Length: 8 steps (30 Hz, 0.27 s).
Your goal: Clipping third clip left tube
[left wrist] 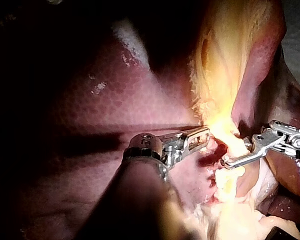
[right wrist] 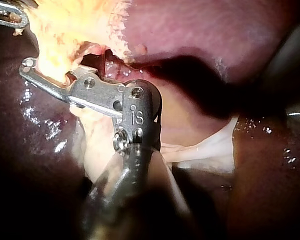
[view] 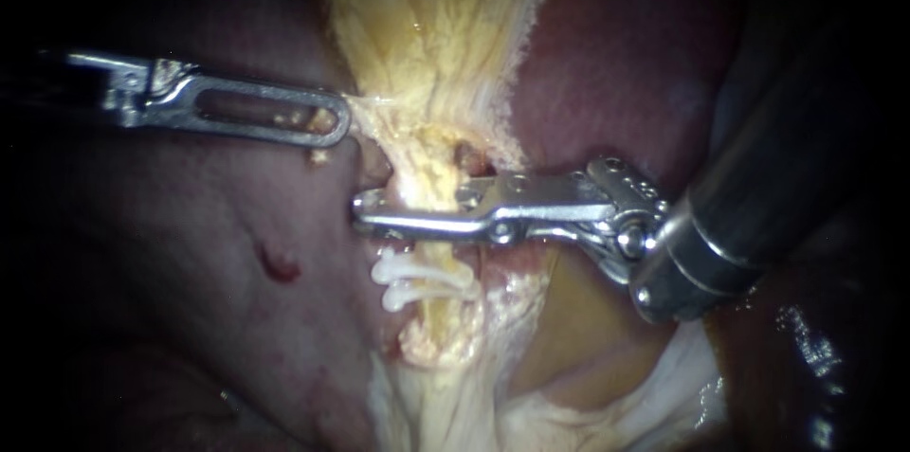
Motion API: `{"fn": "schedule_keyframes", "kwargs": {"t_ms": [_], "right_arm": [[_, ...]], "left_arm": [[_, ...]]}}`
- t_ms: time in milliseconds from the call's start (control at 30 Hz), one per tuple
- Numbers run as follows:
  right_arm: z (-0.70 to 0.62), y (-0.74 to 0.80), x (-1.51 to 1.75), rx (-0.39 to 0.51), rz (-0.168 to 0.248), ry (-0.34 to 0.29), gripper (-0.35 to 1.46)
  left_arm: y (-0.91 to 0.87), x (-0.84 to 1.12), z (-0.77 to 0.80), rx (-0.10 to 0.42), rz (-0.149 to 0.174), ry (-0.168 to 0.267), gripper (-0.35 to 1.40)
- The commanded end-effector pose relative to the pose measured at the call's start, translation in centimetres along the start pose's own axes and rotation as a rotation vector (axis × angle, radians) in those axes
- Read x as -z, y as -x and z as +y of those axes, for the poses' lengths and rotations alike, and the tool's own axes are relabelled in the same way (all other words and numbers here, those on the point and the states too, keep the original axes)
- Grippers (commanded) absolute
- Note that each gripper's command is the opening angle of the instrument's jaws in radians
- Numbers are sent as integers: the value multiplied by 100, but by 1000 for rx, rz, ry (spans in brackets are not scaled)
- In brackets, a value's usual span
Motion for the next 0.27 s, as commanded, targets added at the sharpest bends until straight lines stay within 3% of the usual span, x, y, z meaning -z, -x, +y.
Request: {"fn": "schedule_keyframes", "kwargs": {"t_ms": [33, 267], "right_arm": [[0, 0, -1, 0, 2, 0, -35], [1, 0, 0, 1, 2, 3, -35]], "left_arm": [[0, 0, 0, 0, 0, 0, -35], [0, 0, 0, 0, 0, 0, -35]]}}
